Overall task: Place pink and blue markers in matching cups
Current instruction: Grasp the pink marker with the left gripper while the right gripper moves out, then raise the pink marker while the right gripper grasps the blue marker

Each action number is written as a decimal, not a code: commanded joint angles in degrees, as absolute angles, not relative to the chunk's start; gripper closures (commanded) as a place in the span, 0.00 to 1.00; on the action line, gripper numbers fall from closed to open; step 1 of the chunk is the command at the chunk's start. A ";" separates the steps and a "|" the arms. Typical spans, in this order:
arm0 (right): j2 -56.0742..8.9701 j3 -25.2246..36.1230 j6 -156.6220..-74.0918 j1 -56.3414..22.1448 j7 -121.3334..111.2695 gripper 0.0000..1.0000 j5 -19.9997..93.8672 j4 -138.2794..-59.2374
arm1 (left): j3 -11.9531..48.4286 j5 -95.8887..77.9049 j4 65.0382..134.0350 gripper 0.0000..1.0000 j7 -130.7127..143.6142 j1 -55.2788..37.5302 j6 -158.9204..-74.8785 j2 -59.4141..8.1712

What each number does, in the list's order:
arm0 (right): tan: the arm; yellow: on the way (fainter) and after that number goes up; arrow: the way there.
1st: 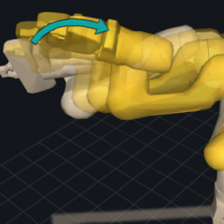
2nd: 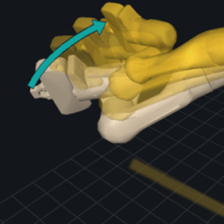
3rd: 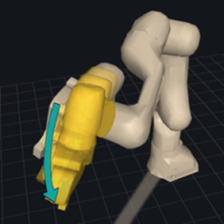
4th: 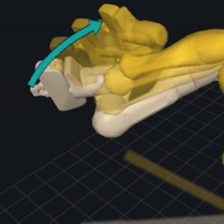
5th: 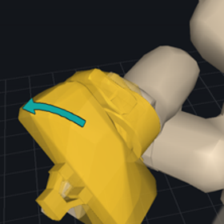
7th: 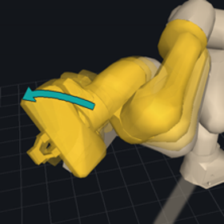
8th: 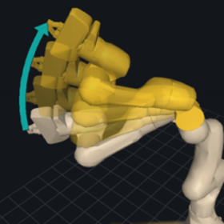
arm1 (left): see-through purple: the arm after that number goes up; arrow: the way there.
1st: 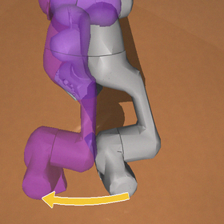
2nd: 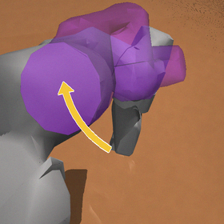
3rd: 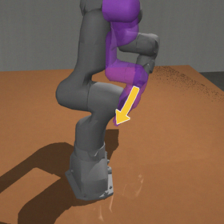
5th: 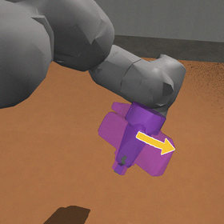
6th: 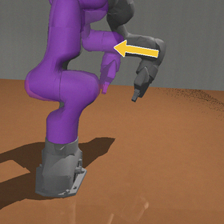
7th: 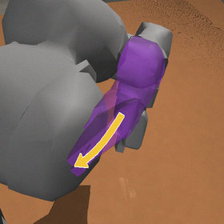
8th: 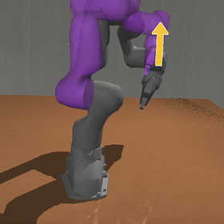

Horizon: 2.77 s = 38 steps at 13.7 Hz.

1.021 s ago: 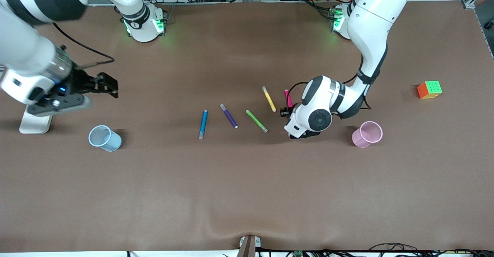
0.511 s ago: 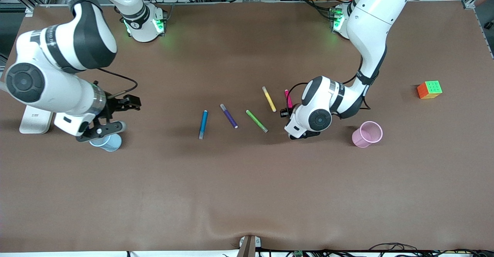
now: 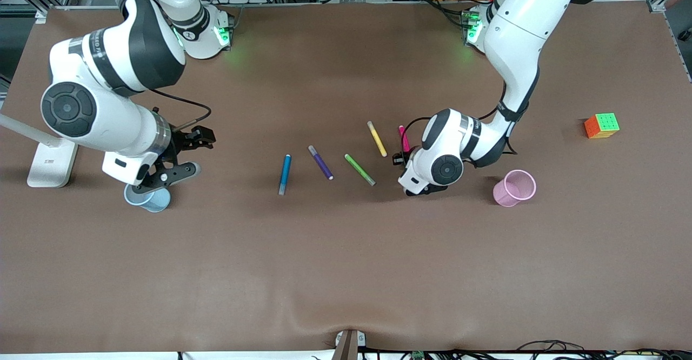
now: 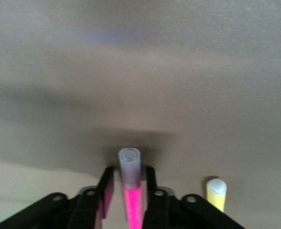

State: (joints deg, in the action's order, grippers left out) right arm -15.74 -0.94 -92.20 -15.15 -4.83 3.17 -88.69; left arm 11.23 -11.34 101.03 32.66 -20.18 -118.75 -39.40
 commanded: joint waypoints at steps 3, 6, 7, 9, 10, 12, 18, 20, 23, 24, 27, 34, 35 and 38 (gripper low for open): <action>-16.70 -0.62 -91.67 -16.96 -4.84 0.00 3.78 -87.19 | 10.73 -11.78 101.16 1.00 34.01 -20.04 -119.09 -39.03; -17.05 -0.62 -91.93 -17.40 -4.66 0.00 3.78 -87.19 | 9.76 -11.60 99.24 1.00 33.49 -16.28 -116.12 -34.47; -17.40 -0.62 -92.54 -17.75 -4.66 0.00 3.78 -87.19 | 9.58 -11.51 97.58 1.00 33.40 -15.13 -113.15 -33.06; -17.75 -0.62 -92.99 -18.63 -4.57 0.00 3.78 -87.19 | 9.05 -9.16 90.48 1.00 33.31 -12.14 -102.80 -32.26; -18.01 -0.62 -93.08 -18.98 -4.57 0.00 3.87 -87.19 | 9.23 -5.92 87.22 1.00 33.31 -11.61 -99.00 -31.73; -18.80 -0.62 -94.12 -19.42 -4.48 0.00 4.04 -87.28 | 8.97 -3.70 84.82 1.00 33.84 -11.43 -96.86 -30.85; -22.06 -0.62 -102.03 -21.97 4.91 0.00 8.26 -87.19 | 7.83 -3.43 84.64 1.00 41.38 -7.82 -95.72 -25.16; -22.67 -0.62 -103.36 -23.72 7.20 0.00 8.26 -87.10 | 6.86 -2.82 84.55 1.00 41.31 -7.30 -93.43 -21.46; -25.92 -0.62 -107.12 -25.05 11.33 0.00 8.17 -86.66 | 6.59 0.08 83.94 1.00 39.39 -5.89 -91.16 -18.29; -27.15 -0.62 -108.97 -25.14 11.34 0.00 8.26 -86.66 | 6.59 1.31 82.98 1.00 38.85 -5.98 -89.49 -18.02; -30.32 -0.88 -119.24 -26.63 10.64 0.00 9.14 -86.75 | 6.50 3.69 82.79 1.00 38.76 -5.98 -88.86 -17.67; -31.46 -0.53 -111.09 -25.75 11.60 0.00 8.70 -87.28 | 7.38 12.66 82.88 1.00 37.18 -7.12 -87.45 -17.58; -32.16 -0.53 -111.27 -25.66 12.30 0.00 8.61 -87.19 | 7.38 12.66 82.88 1.00 37.09 -7.21 -87.28 -17.58; -34.27 -0.53 -113.80 -24.79 13.71 0.00 9.05 -87.19 | 9.23 12.66 83.14 1.00 38.49 -8.52 -86.32 -17.58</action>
State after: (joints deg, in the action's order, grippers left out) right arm -32.26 -0.01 -112.42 -25.68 12.21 8.33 -88.34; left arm 8.31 11.30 83.37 37.89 -7.33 -88.01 -17.62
